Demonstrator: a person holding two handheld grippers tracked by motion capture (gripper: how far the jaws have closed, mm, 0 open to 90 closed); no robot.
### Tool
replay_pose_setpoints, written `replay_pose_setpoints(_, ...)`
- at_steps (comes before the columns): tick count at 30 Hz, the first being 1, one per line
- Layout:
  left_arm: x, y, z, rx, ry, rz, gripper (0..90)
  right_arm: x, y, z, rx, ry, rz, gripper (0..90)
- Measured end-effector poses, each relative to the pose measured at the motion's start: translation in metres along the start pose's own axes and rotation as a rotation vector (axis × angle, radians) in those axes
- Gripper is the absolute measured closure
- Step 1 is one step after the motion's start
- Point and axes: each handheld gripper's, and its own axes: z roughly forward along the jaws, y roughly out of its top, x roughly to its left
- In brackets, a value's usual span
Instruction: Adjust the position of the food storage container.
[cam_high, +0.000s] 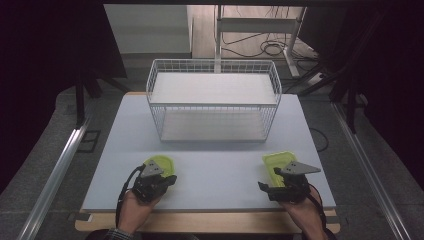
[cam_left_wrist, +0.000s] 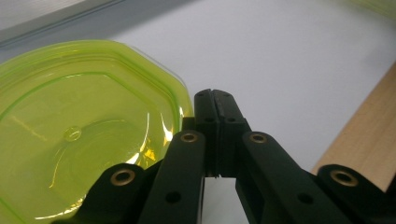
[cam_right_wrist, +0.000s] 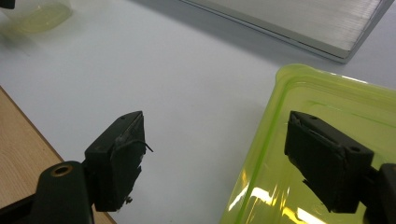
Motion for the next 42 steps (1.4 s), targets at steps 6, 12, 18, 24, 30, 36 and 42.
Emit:
replay_pose_setpoints(6, 0.014, -0.001, -0.004, -0.001, 0.03, -0.021, 89.8, 0.0, 0.0, 0.001, 0.002, 0.003, 0.0, 21.1)
replay_pose_setpoints(12, 0.029, -0.004, -0.009, -0.006, 0.063, -0.044, 89.8, 0.0, 0.0, 0.001, 0.006, 0.005, 0.0, 22.0)
replay_pose_setpoints(18, 0.025, -0.004, -0.01, -0.021, 0.046, -0.032, 89.7, -0.001, 0.0, 0.0, 0.012, 0.008, 0.001, 24.8)
replay_pose_setpoints(24, 0.004, -0.006, -0.006, -0.027, -0.009, 0.013, 85.4, -0.006, 0.001, -0.006, 0.006, -0.003, 0.022, 35.4)
replay_pose_setpoints(30, -0.012, -0.011, 0.002, -0.007, -0.035, 0.053, 68.5, -0.018, 0.001, -0.017, 0.006, -0.065, 0.028, 56.0)
replay_pose_setpoints(36, -0.02, -0.014, 0.008, -0.019, -0.025, 0.07, 42.3, -0.039, -0.003, -0.028, 0.02, -0.136, 0.046, 79.4)
replay_pose_setpoints(42, -0.024, -0.015, 0.012, -0.013, -0.01, 0.093, 24.6, -0.064, -0.007, -0.04, 0.0, -0.233, 0.101, 89.2)
